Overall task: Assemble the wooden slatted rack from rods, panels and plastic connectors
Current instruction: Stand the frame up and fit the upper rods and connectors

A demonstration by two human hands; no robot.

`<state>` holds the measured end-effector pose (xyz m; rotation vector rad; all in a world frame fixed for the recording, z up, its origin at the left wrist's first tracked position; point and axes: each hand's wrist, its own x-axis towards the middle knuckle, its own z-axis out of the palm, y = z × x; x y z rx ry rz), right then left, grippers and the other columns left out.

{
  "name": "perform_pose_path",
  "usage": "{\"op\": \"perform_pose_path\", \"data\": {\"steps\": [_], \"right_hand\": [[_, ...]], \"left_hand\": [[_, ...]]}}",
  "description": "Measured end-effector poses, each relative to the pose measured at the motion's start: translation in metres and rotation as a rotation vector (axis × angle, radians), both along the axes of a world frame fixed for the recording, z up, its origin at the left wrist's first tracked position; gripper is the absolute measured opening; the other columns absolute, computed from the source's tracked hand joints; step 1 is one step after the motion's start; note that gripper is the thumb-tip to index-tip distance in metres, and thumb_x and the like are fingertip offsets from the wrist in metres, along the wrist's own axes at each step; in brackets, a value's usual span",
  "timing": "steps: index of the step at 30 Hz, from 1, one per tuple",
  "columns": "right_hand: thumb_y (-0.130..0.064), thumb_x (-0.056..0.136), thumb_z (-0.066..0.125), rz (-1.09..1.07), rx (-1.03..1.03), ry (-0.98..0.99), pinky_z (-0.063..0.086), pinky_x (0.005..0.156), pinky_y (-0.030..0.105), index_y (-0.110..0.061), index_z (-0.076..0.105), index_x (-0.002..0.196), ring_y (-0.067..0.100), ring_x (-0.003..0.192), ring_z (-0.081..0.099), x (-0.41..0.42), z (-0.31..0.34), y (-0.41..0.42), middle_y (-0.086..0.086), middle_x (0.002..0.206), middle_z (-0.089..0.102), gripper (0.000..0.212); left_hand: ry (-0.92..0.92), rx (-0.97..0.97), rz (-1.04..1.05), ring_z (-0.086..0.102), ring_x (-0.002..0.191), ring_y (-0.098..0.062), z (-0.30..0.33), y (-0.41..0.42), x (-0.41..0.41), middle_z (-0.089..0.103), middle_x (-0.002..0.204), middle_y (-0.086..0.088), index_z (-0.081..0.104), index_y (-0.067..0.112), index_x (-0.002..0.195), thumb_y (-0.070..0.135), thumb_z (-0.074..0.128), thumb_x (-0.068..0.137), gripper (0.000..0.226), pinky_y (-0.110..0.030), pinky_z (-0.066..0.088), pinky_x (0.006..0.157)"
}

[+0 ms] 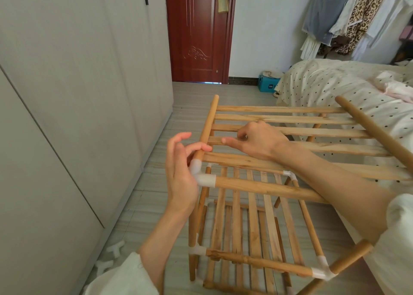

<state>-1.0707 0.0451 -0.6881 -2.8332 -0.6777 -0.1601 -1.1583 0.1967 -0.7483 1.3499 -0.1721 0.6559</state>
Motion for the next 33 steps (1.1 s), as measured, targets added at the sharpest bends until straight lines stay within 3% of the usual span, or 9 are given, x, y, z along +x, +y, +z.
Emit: {"op": "perform_pose_path", "data": {"steps": [5,10,14,16,18,20,24,27,33], "right_hand": [[-0.064,0.088,0.041,0.008,-0.013,-0.03,0.043,0.06,0.03,-0.017,0.044,0.057,0.013,0.048,0.042,-0.006,0.0,0.003,-0.002,0.051,0.041,0.056],[-0.067,0.086,0.038,0.001,-0.03,-0.068,0.045,0.062,0.032,-0.017,0.045,0.058,0.014,0.051,0.046,-0.01,-0.001,0.004,-0.002,0.052,0.045,0.058],[-0.067,0.086,0.04,0.007,-0.012,-0.032,0.039,0.056,0.027,-0.017,0.047,0.059,0.014,0.05,0.045,-0.006,-0.001,0.0,-0.001,0.053,0.044,0.057],[-0.066,0.086,0.04,0.0,-0.009,-0.006,0.037,0.054,0.026,-0.016,0.05,0.062,0.014,0.051,0.045,-0.006,-0.001,-0.002,-0.001,0.053,0.044,0.056],[-0.066,0.086,0.041,0.002,-0.013,0.001,0.034,0.052,0.026,-0.015,0.052,0.064,0.014,0.051,0.045,-0.004,-0.001,-0.003,-0.001,0.053,0.044,0.056],[-0.066,0.086,0.041,0.006,-0.01,0.006,0.034,0.052,0.026,-0.016,0.049,0.062,0.014,0.05,0.043,-0.004,-0.001,-0.003,-0.001,0.052,0.043,0.056],[-0.066,0.086,0.041,-0.003,-0.015,0.011,0.032,0.051,0.025,-0.014,0.052,0.064,0.014,0.049,0.043,-0.003,-0.001,-0.002,-0.001,0.052,0.043,0.057],[-0.065,0.086,0.041,-0.004,-0.013,0.004,0.033,0.052,0.026,-0.015,0.05,0.062,0.014,0.05,0.043,-0.003,-0.002,-0.002,0.0,0.052,0.043,0.057],[-0.064,0.087,0.041,0.004,-0.014,0.0,0.034,0.052,0.026,-0.012,0.057,0.068,0.014,0.05,0.045,-0.003,0.0,0.0,0.0,0.053,0.045,0.057]], "left_hand": [[0.003,-0.039,0.022,0.064,0.089,-0.023,-0.001,0.002,-0.002,0.069,0.075,-0.004,0.047,0.019,0.102,0.031,0.021,0.097,0.029,-0.035,0.045,0.093],[0.01,-0.052,0.039,0.064,0.086,-0.023,0.0,0.004,-0.005,0.069,0.075,-0.005,0.047,0.019,0.099,0.029,0.022,0.097,0.028,-0.037,0.045,0.091],[0.117,-0.055,0.002,0.061,0.106,-0.024,0.008,0.0,-0.007,0.064,0.117,0.001,0.054,0.037,0.115,0.03,0.029,0.1,0.03,-0.043,0.044,0.1],[0.228,-0.059,0.002,0.057,0.115,-0.014,0.007,-0.001,-0.008,0.059,0.121,0.025,0.05,0.033,0.129,0.035,0.033,0.099,0.035,-0.041,0.041,0.105],[0.303,-0.05,0.015,0.052,0.122,-0.011,0.005,-0.002,-0.007,0.06,0.124,0.018,0.05,0.031,0.128,0.044,0.031,0.09,0.044,-0.041,0.036,0.109],[0.389,-0.081,0.025,0.054,0.118,-0.015,0.004,-0.002,-0.007,0.058,0.127,0.002,0.051,0.031,0.128,0.046,0.03,0.093,0.044,-0.038,0.04,0.105],[0.441,-0.158,-0.071,0.059,0.09,-0.018,0.008,-0.002,-0.008,0.063,0.114,-0.003,0.052,0.023,0.131,0.033,0.03,0.101,0.038,-0.016,0.051,0.065],[0.404,-0.202,-0.136,0.059,0.1,-0.024,0.01,0.0,-0.009,0.065,0.113,-0.004,0.047,0.023,0.136,0.032,0.031,0.101,0.039,-0.016,0.051,0.069],[0.337,-0.197,-0.12,0.06,0.088,-0.015,0.007,-0.004,-0.008,0.067,0.091,-0.004,0.047,0.021,0.135,0.034,0.026,0.101,0.042,-0.019,0.051,0.071]]}}
